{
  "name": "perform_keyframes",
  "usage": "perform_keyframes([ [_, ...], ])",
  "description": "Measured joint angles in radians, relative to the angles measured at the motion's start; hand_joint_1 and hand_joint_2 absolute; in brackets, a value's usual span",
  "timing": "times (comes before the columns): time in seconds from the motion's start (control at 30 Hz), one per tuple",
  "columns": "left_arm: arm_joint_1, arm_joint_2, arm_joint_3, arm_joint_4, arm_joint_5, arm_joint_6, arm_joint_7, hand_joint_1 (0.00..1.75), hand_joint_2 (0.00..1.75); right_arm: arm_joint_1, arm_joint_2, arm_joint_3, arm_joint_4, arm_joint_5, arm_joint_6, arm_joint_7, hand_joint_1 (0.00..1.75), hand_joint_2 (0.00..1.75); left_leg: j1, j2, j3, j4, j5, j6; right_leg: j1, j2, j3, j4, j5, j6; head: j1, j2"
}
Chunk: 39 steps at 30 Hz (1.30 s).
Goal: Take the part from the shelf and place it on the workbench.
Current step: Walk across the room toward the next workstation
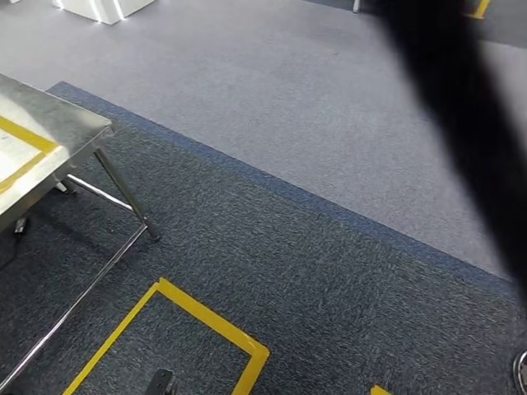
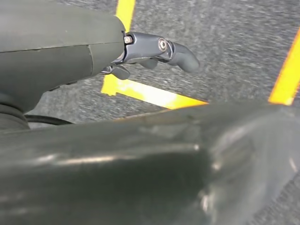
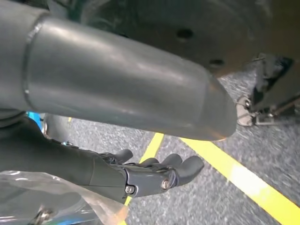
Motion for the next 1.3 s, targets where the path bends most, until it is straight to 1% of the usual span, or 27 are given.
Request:
perform_keyframes([
  [0.03, 0.001, 0.004, 0.002, 0.0, 0.008, 0.006, 0.01, 0.0, 0.0, 0.0, 0.001, 0.0, 0.0, 0.012, 0.004, 0.006, 0.0, 0.0, -0.001, -0.003, -0.012, 0.023, 0.002, 0.002, 0.002, 0.015, 0.0, 0.0, 0.001, -0.001, 0.0, 0.0],
  [0.07, 0.002, 0.008, 0.006, 0.0, 0.016, 0.01, 0.017, 0.0, 0.0, 0.0, 0.002, 0.0, 0.0, 0.023, 0.007, 0.008, 0.0, 0.0, -0.001, -0.006, -0.005, 0.004, 0.025, 0.005, 0.003, 0.03, 0.0, 0.001, 0.001, -0.001, 0.0, 0.0],
  [0.1, 0.004, 0.012, 0.009, 0.0, 0.021, 0.012, 0.019, 0.0, 0.0, 0.001, 0.003, 0.002, 0.0, 0.033, 0.01, 0.006, 0.0, 0.0, -0.002, -0.015, 0.019, -0.051, 0.064, 0.009, 0.004, 0.045, 0.001, 0.003, 0.001, -0.001, 0.0, 0.0],
  [0.17, 0.009, 0.019, 0.02, 0.0, 0.031, 0.013, 0.011, 0.0, 0.0, -0.002, 0.007, 0.008, 0.0, 0.053, 0.013, -0.007, 0.0, 0.0, 0.0, -0.066, 0.075, -0.187, 0.131, 0.021, 0.005, 0.075, -0.001, 0.008, 0.001, 0.002, 0.001, 0.0],
  [0.23, 0.014, 0.023, 0.029, 0.0, 0.039, 0.019, 0.0, 0.0, 0.0, -0.008, 0.011, 0.017, 0.001, 0.071, 0.017, -0.018, 0.0, 0.0, 0.0, -0.105, 0.1, -0.251, 0.144, 0.026, 0.002, 0.1, -0.013, 0.014, 0.004, 0.011, 0.001, 0.0],
  [0.3, 0.014, 0.024, 0.036, 0.0, 0.046, 0.032, -0.008, 0.0, 0.0, -0.012, 0.013, 0.028, 0.002, 0.087, 0.022, -0.02, 0.0, 0.0, 0.0, -0.092, 0.101, -0.262, 0.144, 0.029, -0.003, 0.12, -0.027, 0.013, 0.01, 0.026, 0.001, 0.0],
  [0.37, 0.012, 0.023, 0.047, 0.0, 0.054, 0.048, -0.012, 0.0, 0.0, -0.012, 0.014, 0.038, 0.003, 0.1, 0.027, -0.02, 0.0, 0.0, 0.001, -0.065, 0.104, -0.275, 0.151, 0.04, -0.002, 0.081, -0.048, 0.036, -0.005, 0.035, 0.004, 0.0],
  [0.43, 0.013, 0.023, 0.056, 0.0, 0.062, 0.057, -0.014, 0.0, 0.0, -0.015, 0.016, 0.048, 0.003, 0.109, 0.028, -0.022, 0.0, 0.0, 0.0, -0.032, 0.107, -0.283, 0.155, 0.047, 0.001, 0.012, -0.099, 0.133, -0.062, 0.042, 0.009, 0.0],
  [0.5, 0.018, 0.024, 0.065, 0.0, 0.066, 0.061, -0.016, 0.0, 0.0, -0.017, 0.017, 0.056, 0.003, 0.114, 0.03, -0.025, 0.0, 0.0, -0.003, 0.004, 0.106, -0.283, 0.154, 0.05, -0.002, -0.014, -0.163, 0.264, -0.119, 0.051, 0.011, 0.0],
  [0.53, 0.019, 0.024, 0.069, 0.0, 0.067, 0.062, -0.018, 0.0, 0.0, -0.017, 0.018, 0.058, 0.003, 0.116, 0.03, -0.026, 0.0, 0.0, -0.004, 0.021, 0.106, -0.282, 0.153, 0.05, -0.003, -0.017, -0.177, 0.297, -0.124, 0.054, 0.012, 0.0],
  [0.57, 0.019, 0.024, 0.073, 0.0, 0.067, 0.064, -0.019, 0.0, 0.0, -0.015, 0.018, 0.061, 0.003, 0.118, 0.031, -0.026, 0.0, 0.0, -0.004, 0.037, 0.107, -0.282, 0.152, 0.049, -0.004, -0.021, -0.17, 0.289, -0.11, 0.057, 0.013, 0.0],
  [0.63, 0.018, 0.023, 0.076, 0.0, 0.068, 0.065, -0.021, 0.0, 0.0, -0.014, 0.018, 0.065, 0.003, 0.121, 0.033, -0.027, 0.0, 0.0, -0.004, 0.061, 0.111, -0.281, 0.147, 0.043, -0.005, -0.048, -0.095, 0.162, -0.047, 0.056, 0.014, 0.0],
  [0.7, 0.017, 0.023, 0.079, 0.0, 0.072, 0.065, -0.027, 0.0, 0.0, -0.016, 0.018, 0.071, 0.003, 0.125, 0.039, -0.029, 0.0, 0.0, -0.008, 0.079, 0.117, -0.278, 0.141, 0.032, 0.0, -0.091, -0.022, 0.038, -0.01, 0.044, 0.014, 0.0],
  [0.73, 0.017, 0.023, 0.081, 0.0, 0.075, 0.065, -0.03, 0.0, 0.0, -0.016, 0.018, 0.073, 0.003, 0.128, 0.042, -0.031, 0.0, 0.0, -0.01, 0.087, 0.119, -0.277, 0.138, 0.027, 0.003, -0.103, -0.006, 0.012, -0.006, 0.037, 0.013, 0.0],
  [0.8, 0.016, 0.022, 0.087, 0.0, 0.079, 0.066, -0.033, 0.0, 0.0, -0.015, 0.018, 0.079, 0.004, 0.134, 0.046, -0.035, 0.0, 0.0, -0.011, 0.104, 0.125, -0.279, 0.137, 0.018, 0.006, -0.088, -0.008, 0.007, -0.007, 0.025, 0.012, 0.0],
  [0.83, 0.015, 0.021, 0.091, 0.0, 0.081, 0.067, -0.035, 0.0, 0.0, -0.014, 0.018, 0.08, 0.004, 0.137, 0.046, -0.036, 0.0, 0.0, -0.009, 0.103, 0.128, -0.277, 0.132, 0.012, 0.005, -0.078, -0.007, 0.004, -0.004, 0.018, 0.012, 0.0],
  [0.87, 0.015, 0.02, 0.095, 0.0, 0.084, 0.067, -0.037, 0.0, 0.0, -0.013, 0.018, 0.082, 0.004, 0.139, 0.046, -0.037, 0.0, 0.0, -0.006, 0.088, 0.126, -0.263, 0.118, 0.007, 0.004, -0.066, -0.006, 0.0, -0.002, 0.011, 0.01, 0.0],
  [0.9, 0.015, 0.019, 0.099, 0.0, 0.087, 0.067, -0.04, 0.0, 0.0, -0.014, 0.018, 0.082, 0.004, 0.14, 0.045, -0.04, 0.0, 0.0, -0.004, 0.064, 0.115, -0.228, 0.092, 0.003, 0.002, -0.054, -0.003, -0.003, 0.002, 0.005, 0.007, 0.0],
  [0.97, 0.019, 0.019, 0.106, 0.0, 0.095, 0.067, -0.046, 0.0, 0.0, -0.016, 0.018, 0.083, 0.004, 0.143, 0.044, -0.046, 0.0, 0.0, -0.002, 0.011, 0.061, -0.099, 0.021, 0.001, 0.001, -0.029, -0.001, -0.005, 0.005, -0.003, 0.001, 0.0],
  [1.0, 0.021, 0.019, 0.11, 0.0, 0.099, 0.067, -0.047, 0.0, 0.0, -0.016, 0.018, 0.084, 0.004, 0.146, 0.044, -0.049, 0.0, 0.0, -0.002, 0.0, 0.03, -0.031, -0.007, 0.001, 0.002, -0.014, -0.002, -0.005, 0.005, -0.004, 0.0, 0.0],
  [1.03, 0.024, 0.019, 0.116, 0.0, 0.103, 0.067, -0.047, 0.0, 0.0, -0.014, 0.018, 0.086, 0.004, 0.149, 0.044, -0.051, 0.0, 0.0, -0.002, -0.004, 0.009, 0.012, -0.016, 0.002, 0.003, 0.001, -0.002, -0.004, 0.005, -0.005, -0.001, 0.0],
  [1.07, 0.026, 0.019, 0.121, 0.0, 0.106, 0.067, -0.047, 0.0, 0.0, -0.013, 0.018, 0.088, 0.005, 0.154, 0.045, -0.053, 0.0, 0.0, -0.002, -0.006, 0.005, 0.015, -0.002, 0.004, 0.003, 0.017, -0.002, -0.002, 0.006, -0.005, -0.001, 0.0],
  [1.1, 0.027, 0.018, 0.124, 0.0, 0.108, 0.067, -0.047, 0.0, 0.0, -0.011, 0.018, 0.091, 0.005, 0.159, 0.045, -0.053, 0.0, 0.0, -0.001, -0.01, 0.018, -0.024, 0.033, 0.005, 0.003, 0.034, -0.001, 0.0, 0.005, -0.004, -0.001, 0.0],
  [1.17, 0.027, 0.019, 0.127, 0.0, 0.108, 0.067, -0.045, 0.0, 0.0, -0.011, 0.018, 0.098, 0.005, 0.17, 0.049, -0.055, 0.0, 0.0, 0.002, -0.047, 0.07, -0.159, 0.111, 0.009, 0.004, 0.064, -0.002, 0.008, 0.003, 0.0, -0.001, 0.0],
  [1.2, 0.027, 0.019, 0.128, 0.0, 0.107, 0.067, -0.044, 0.0, 0.0, -0.012, 0.018, 0.102, 0.006, 0.175, 0.053, -0.055, 0.0, 0.0, 0.004, -0.069, 0.09, -0.214, 0.131, 0.01, 0.004, 0.078, -0.006, 0.012, 0.003, 0.004, 0.0, 0.0],
  [1.27, 0.027, 0.02, 0.131, 0.0, 0.106, 0.066, -0.045, 0.0, 0.0, -0.012, 0.018, 0.108, 0.006, 0.184, 0.059, -0.053, 0.0, 0.0, 0.004, -0.094, 0.102, -0.25, 0.133, 0.012, 0.002, 0.101, -0.019, 0.017, 0.007, 0.017, 0.0, 0.0],
  [1.3, 0.027, 0.021, 0.132, 0.0, 0.106, 0.064, -0.047, 0.0, 0.0, -0.011, 0.018, 0.111, 0.006, 0.188, 0.061, -0.048, 0.0, 0.0, 0.003, -0.086, 0.102, -0.254, 0.135, 0.015, -0.001, 0.112, -0.026, 0.016, 0.01, 0.025, 0.001, 0.0],
])
